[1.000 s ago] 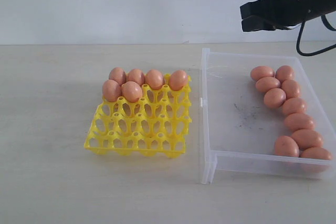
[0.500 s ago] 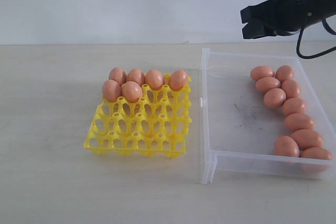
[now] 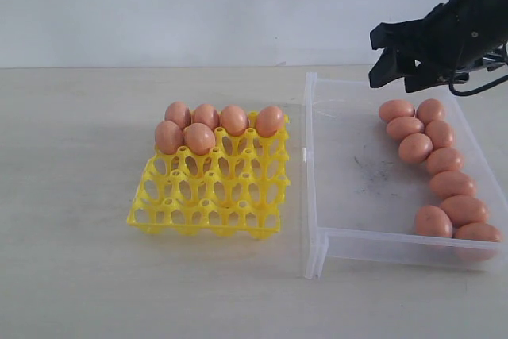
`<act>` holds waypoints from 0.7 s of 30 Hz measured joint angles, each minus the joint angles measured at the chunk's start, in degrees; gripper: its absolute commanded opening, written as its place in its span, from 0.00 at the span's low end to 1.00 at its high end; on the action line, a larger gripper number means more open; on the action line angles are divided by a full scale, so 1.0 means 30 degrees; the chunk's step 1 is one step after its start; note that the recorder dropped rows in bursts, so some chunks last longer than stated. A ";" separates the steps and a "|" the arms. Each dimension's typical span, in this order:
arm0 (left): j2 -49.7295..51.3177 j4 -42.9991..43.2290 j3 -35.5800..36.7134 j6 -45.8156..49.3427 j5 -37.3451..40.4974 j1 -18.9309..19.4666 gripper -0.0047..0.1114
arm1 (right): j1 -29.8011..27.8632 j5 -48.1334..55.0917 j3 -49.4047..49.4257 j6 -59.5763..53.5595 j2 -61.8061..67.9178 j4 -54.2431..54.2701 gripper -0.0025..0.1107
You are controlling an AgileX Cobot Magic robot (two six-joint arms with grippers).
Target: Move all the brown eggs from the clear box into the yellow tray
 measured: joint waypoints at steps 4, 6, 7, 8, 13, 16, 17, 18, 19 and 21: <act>0.0000 0.0000 0.0000 0.0000 0.0000 0.0000 0.07 | 0.0000 -0.0116 0.0000 0.0035 0.0000 -0.0107 0.47; 0.0000 0.0000 0.0000 0.0000 0.0000 0.0000 0.07 | 0.0000 -0.0228 0.0000 0.0035 0.0000 -0.0107 0.47; 0.0000 0.0000 0.0000 0.0000 0.0000 0.0000 0.07 | 0.0000 -0.0264 0.0000 0.0035 0.0000 -0.0107 0.47; 0.0000 0.0000 0.0000 0.0000 0.0000 0.0000 0.07 | 0.0000 -0.0278 0.0000 0.0035 0.0000 -0.0107 0.47; 0.0000 0.0000 0.0000 0.0000 0.0000 0.0000 0.07 | 0.0000 -0.0370 0.0000 0.0321 0.0000 -0.0153 0.47; 0.0000 0.0000 0.0000 0.0000 0.0000 0.0000 0.07 | 0.0000 -0.0370 0.0000 0.1634 0.0000 -0.0153 0.47; 0.0000 0.0000 0.0000 0.0000 0.0000 0.0000 0.07 | 0.0000 -0.0454 0.0000 0.1843 0.0000 -0.0162 0.47; 0.0000 0.0000 0.0000 0.0000 0.0000 0.0000 0.07 | 0.0000 -0.0551 0.0000 0.1998 0.0000 -0.0243 0.47; 0.0000 0.0000 0.0000 0.0000 0.0000 0.0000 0.07 | 0.0000 -0.0592 0.0000 0.2104 0.0050 -0.0400 0.47; 0.0000 0.0000 0.0000 0.0000 0.0000 0.0000 0.07 | 0.0000 -0.0564 0.0000 0.2178 0.0178 -0.0929 0.47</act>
